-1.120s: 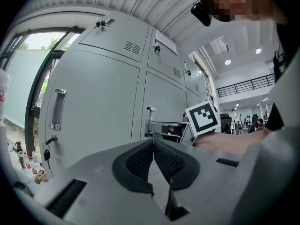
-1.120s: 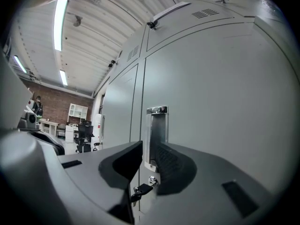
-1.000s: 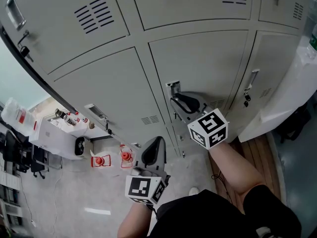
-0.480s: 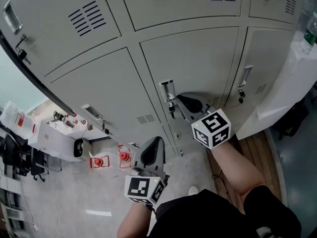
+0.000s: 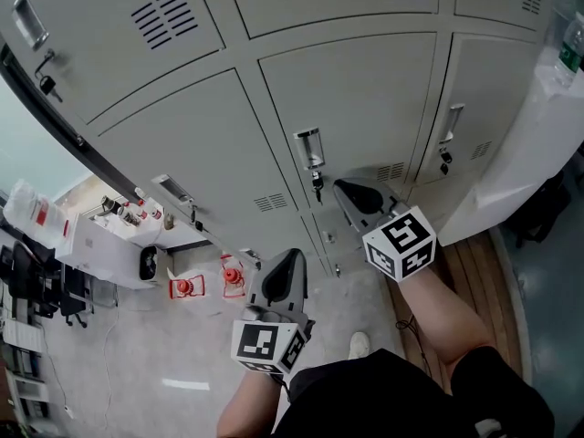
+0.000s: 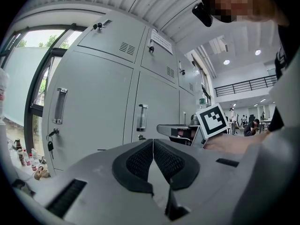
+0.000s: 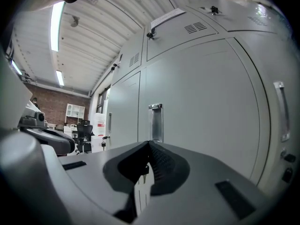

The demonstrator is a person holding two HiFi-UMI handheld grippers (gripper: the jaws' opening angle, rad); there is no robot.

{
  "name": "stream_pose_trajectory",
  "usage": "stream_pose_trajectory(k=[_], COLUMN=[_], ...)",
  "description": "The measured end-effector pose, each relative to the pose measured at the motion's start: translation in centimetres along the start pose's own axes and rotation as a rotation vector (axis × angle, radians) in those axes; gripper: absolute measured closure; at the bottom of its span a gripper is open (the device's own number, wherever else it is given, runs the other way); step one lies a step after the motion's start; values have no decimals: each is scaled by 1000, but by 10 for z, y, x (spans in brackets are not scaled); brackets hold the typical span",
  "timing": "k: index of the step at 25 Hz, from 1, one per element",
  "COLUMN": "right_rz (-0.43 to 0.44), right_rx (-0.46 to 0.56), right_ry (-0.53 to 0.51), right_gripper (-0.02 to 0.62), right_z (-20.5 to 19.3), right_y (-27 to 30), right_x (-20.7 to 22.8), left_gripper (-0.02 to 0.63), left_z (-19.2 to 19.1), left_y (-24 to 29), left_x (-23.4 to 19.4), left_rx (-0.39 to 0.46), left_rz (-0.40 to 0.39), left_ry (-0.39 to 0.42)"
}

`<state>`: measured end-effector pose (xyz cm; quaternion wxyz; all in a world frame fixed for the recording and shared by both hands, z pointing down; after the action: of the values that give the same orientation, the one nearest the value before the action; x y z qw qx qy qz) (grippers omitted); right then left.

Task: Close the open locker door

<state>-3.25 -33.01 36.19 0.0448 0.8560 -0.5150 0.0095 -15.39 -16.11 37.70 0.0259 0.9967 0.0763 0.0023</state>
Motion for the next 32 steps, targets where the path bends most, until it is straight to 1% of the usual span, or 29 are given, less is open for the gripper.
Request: stream_pose_trajectory(k=[4, 11, 19, 26, 32], right_rz=[-17, -88, -163, -187, -186], right_rx=[-2, 2, -11, -24, -28], right_ry=[18, 41, 62, 81, 74], right_gripper=[541, 541, 541, 541, 541], right_z=[-6, -13, -26, -40, -43], right_y=[-18, -57, -104, -131, -148], right_x=[-19, -60, -115, -162, -195], left_gripper=[588, 588, 588, 588, 588], left_z=[-4, -4, -11, -19, -21], left_y=[-14, -39, -79, -115, -144], left_x=[3, 3, 10, 15, 21], left_rx=[-13, 7, 11, 10, 15], left_rz=[-31, -116, -191, -230, -247], left_ry=[-3, 5, -32, -37, -36])
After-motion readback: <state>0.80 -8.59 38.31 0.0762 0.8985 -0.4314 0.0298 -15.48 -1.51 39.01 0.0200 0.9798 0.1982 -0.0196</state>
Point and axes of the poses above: the fingertips, and each gripper's own axes: y forward along the fingers, x to its right, z out of its top, the point moved 8 cm from there along -y, backward along the fingers, and after that the axes turned 5 degrees about y, right-handed, at the moved point
